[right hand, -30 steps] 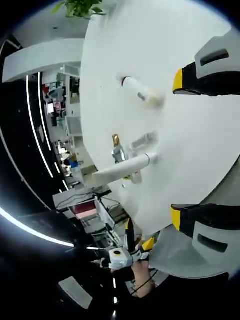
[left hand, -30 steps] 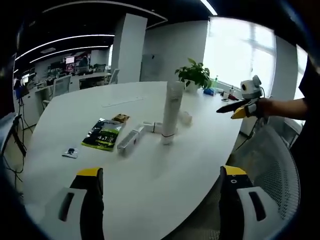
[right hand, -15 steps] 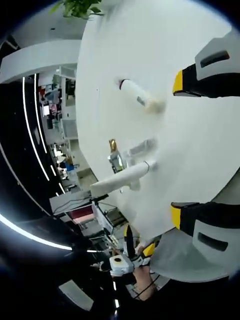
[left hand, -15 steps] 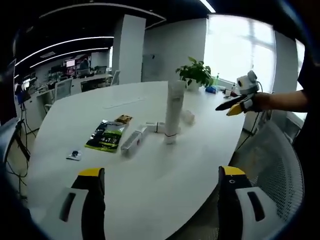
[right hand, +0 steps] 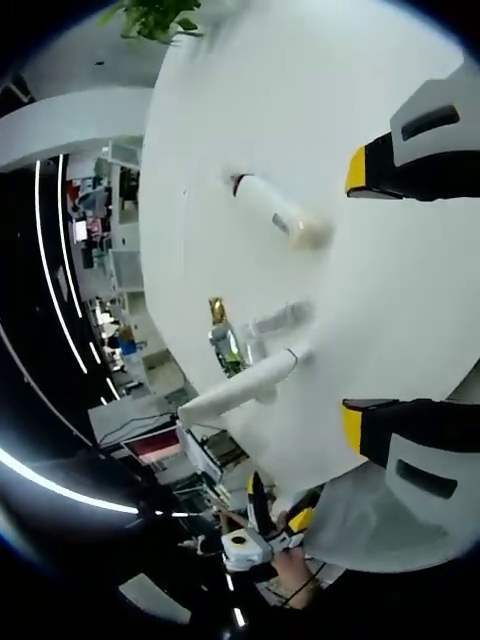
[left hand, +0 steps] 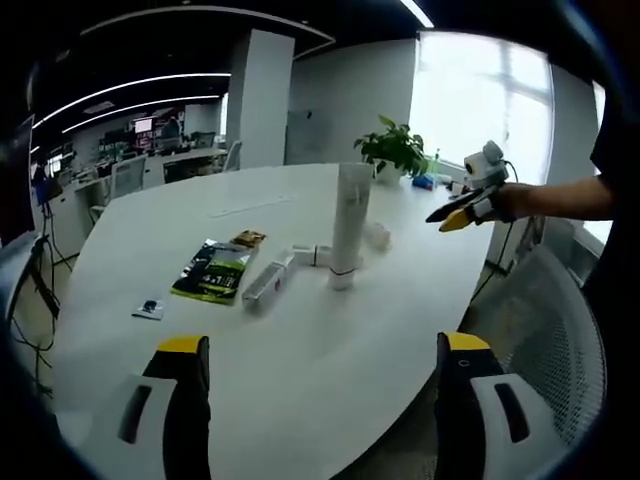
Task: Arrange the skincare products in the storage area until every visible bottle or jar stands upright without overlapping.
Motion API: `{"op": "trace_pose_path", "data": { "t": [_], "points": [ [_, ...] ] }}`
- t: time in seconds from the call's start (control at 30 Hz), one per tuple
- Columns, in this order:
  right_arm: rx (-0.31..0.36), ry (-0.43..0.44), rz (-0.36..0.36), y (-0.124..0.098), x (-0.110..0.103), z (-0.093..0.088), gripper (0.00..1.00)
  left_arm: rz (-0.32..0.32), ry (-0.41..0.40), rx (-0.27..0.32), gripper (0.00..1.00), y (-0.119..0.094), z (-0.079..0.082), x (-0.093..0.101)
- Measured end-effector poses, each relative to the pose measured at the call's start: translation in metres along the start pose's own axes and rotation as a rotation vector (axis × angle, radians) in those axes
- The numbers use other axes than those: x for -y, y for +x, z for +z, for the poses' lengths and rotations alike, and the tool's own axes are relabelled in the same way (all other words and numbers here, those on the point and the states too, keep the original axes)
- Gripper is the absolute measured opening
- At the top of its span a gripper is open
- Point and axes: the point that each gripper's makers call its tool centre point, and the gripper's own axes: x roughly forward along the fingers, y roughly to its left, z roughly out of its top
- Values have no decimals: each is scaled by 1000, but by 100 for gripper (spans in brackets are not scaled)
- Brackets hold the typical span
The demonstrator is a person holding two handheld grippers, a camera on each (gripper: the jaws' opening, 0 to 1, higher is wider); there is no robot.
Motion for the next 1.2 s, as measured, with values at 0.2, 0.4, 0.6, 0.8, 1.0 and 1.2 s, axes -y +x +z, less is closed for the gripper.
{"op": "trace_pose_path", "data": {
  "t": [0.2, 0.4, 0.6, 0.8, 1.0, 1.2],
  "points": [
    [-29, -1, -9, 11, 11, 3, 83, 5, -24, 3, 88, -1, 0, -1],
    [-46, -1, -18, 16, 19, 7, 82, 21, -49, 10, 88, -2, 0, -5],
    [-55, 17, -29, 23, 24, 7, 81, 10, -33, -9, 88, 0, -2, -1],
    [-79, 33, -47, 28, 28, 3, 79, 9, -52, -5, 88, -1, -2, -2],
    [-95, 40, -61, 33, 31, 3, 78, 3, -40, -15, 87, -1, -4, -1],
    [-113, 39, -75, 44, 38, 3, 77, -1, -42, -22, 87, -1, -5, -1]
  ]
}}
